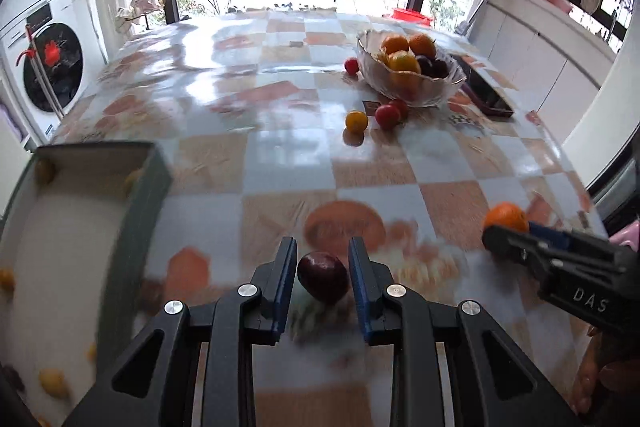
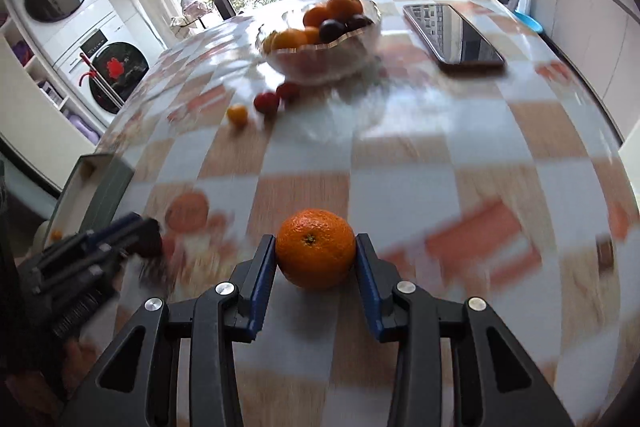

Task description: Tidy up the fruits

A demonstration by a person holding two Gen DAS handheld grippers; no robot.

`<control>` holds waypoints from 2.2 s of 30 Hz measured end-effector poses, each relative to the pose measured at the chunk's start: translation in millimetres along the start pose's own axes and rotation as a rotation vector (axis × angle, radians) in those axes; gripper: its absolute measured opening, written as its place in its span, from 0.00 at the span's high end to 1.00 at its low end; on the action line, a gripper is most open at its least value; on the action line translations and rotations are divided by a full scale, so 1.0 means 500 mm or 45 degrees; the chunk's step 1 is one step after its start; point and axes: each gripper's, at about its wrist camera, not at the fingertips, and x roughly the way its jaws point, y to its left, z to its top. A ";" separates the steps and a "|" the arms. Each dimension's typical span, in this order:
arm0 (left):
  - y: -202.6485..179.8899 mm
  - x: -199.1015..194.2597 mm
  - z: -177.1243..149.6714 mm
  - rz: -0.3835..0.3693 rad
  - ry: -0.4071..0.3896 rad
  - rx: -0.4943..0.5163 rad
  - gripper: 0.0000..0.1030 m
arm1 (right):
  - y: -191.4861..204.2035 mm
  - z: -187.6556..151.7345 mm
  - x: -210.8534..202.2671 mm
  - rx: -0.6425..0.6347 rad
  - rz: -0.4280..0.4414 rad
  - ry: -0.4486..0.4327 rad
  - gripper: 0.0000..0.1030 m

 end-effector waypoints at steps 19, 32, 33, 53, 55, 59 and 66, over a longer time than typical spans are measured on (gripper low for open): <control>0.276 -0.203 -0.135 0.310 -0.145 -0.284 0.72 | 0.335 -0.080 -0.032 -0.337 0.164 0.075 0.59; 0.045 -0.177 -0.150 0.159 -0.219 0.138 0.08 | 0.221 -0.102 -0.086 -0.184 0.050 0.034 0.59; 0.029 -0.153 -0.144 0.193 -0.194 0.162 0.08 | 0.200 -0.106 -0.092 -0.160 0.039 0.031 0.59; 0.099 -0.069 -0.082 0.019 -0.019 -0.156 0.99 | 0.087 -0.117 -0.113 0.004 0.074 -0.004 0.59; 0.119 -0.103 -0.086 0.025 -0.063 -0.177 0.99 | 0.098 -0.117 -0.109 -0.006 0.085 0.002 0.59; 0.171 -0.150 -0.091 0.102 -0.123 -0.220 0.99 | 0.141 -0.116 -0.102 -0.047 0.115 0.016 0.59; 0.265 -0.172 -0.122 0.276 -0.130 -0.316 0.99 | 0.273 -0.111 -0.078 -0.212 0.190 0.039 0.59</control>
